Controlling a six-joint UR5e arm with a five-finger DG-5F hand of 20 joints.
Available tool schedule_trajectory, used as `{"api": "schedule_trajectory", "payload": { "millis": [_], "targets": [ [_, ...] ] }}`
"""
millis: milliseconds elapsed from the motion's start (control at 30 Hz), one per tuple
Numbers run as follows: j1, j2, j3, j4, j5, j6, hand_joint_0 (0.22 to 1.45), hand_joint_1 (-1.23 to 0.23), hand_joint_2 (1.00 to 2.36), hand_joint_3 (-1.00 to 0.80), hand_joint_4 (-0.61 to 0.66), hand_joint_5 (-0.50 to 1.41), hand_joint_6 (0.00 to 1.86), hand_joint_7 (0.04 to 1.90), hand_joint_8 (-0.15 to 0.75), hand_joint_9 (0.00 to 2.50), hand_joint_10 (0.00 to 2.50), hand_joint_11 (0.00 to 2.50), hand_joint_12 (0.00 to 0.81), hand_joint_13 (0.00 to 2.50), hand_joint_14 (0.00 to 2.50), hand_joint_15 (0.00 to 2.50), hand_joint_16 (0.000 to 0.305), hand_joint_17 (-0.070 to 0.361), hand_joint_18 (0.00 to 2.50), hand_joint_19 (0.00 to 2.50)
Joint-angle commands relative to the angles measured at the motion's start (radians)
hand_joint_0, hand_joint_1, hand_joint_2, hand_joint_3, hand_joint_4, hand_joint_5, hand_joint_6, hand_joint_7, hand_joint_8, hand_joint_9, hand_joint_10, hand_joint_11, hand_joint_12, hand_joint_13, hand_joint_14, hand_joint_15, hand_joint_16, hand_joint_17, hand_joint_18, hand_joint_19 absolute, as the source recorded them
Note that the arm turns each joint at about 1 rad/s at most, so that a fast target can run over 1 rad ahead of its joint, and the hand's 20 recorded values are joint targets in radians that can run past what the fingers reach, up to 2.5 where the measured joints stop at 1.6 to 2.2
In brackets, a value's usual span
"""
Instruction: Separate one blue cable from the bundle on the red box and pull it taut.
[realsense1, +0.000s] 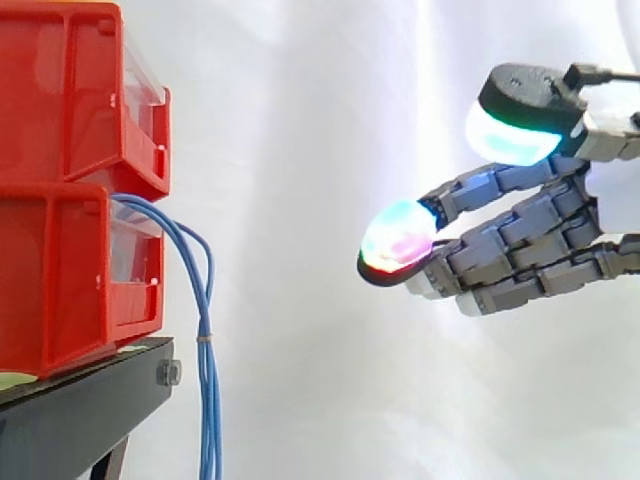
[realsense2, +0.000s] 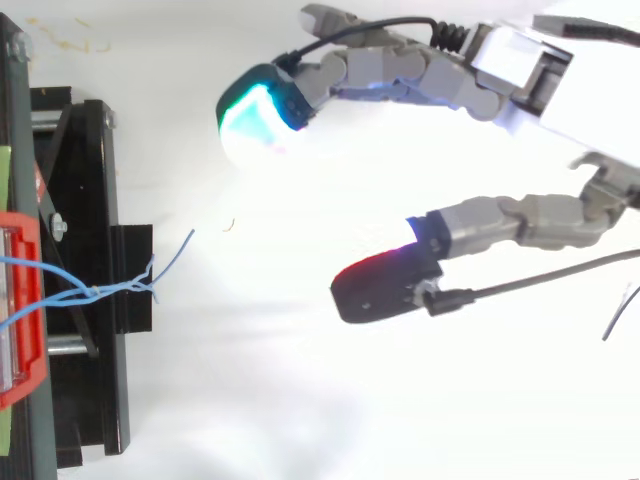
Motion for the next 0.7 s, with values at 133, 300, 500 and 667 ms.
{"api": "schedule_trajectory", "payload": {
  "millis": [133,300,500,667],
  "targets": [
    [0.011,-0.065,0.0,0.148,0.018,-0.036,0.46,-0.58,1.0,-0.5,0.24,-0.22,0.5,0.63,0.3,0.42,0.0,0.03,0.352,0.0,0.0,0.0,0.064,0.145,0.0,0.0],
    [0.019,-0.088,0.0,0.171,0.025,-0.094,0.46,-0.58,1.0,-0.5,0.25,-0.21,0.5,0.63,0.302,0.43,0.0,0.06,0.355,0.0,0.0,0.0,0.064,0.145,0.0,0.0],
    [0.021,-0.145,0.0,0.229,0.022,-0.039,0.46,-0.58,1.0,-0.5,0.26,-0.21,0.5,0.64,0.308,0.44,0.0,0.07,0.357,0.0,0.0,0.0,0.064,0.144,0.0,0.0],
    [0.024,-0.148,0.0,0.219,0.02,-0.036,0.46,-0.58,1.0,-0.5,0.26,-0.21,0.5,0.64,0.308,0.45,0.0,0.08,0.358,0.01,0.0,0.0,0.064,0.143,0.0,0.0]
  ]
}}
